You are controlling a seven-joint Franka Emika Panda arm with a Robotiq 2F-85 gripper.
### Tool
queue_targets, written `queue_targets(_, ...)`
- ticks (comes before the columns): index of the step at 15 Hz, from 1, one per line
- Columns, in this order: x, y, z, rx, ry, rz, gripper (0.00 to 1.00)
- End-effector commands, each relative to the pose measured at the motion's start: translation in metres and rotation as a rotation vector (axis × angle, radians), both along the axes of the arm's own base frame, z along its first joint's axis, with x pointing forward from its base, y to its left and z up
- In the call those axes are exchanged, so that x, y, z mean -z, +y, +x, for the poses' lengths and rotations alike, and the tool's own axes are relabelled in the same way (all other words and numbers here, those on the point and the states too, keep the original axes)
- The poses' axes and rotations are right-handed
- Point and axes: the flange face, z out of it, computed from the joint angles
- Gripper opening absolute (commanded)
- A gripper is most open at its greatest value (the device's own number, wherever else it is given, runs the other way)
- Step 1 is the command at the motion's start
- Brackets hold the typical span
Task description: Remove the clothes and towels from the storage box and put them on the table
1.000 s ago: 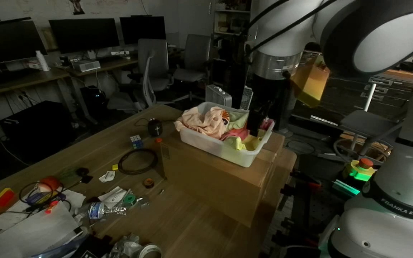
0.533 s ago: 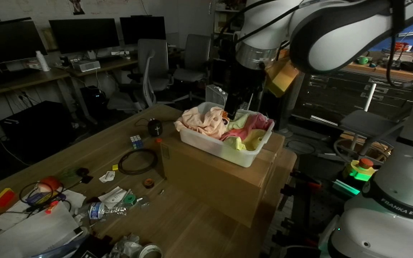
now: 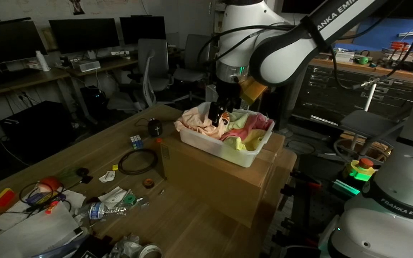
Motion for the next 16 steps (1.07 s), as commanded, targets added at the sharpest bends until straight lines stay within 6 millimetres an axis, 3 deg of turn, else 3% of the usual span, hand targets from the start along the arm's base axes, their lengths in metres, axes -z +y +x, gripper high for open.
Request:
queue_targets(1,0.018,-0.020,0.023,0.040,0.007,-0.035,1.00)
queue_targets(7,0.047,-0.044,0.043,0.114,-0.005,-0.096,1.00)
queue_targets(16,0.068,-0.049,0.065,0.144,-0.063,-0.140,1.00)
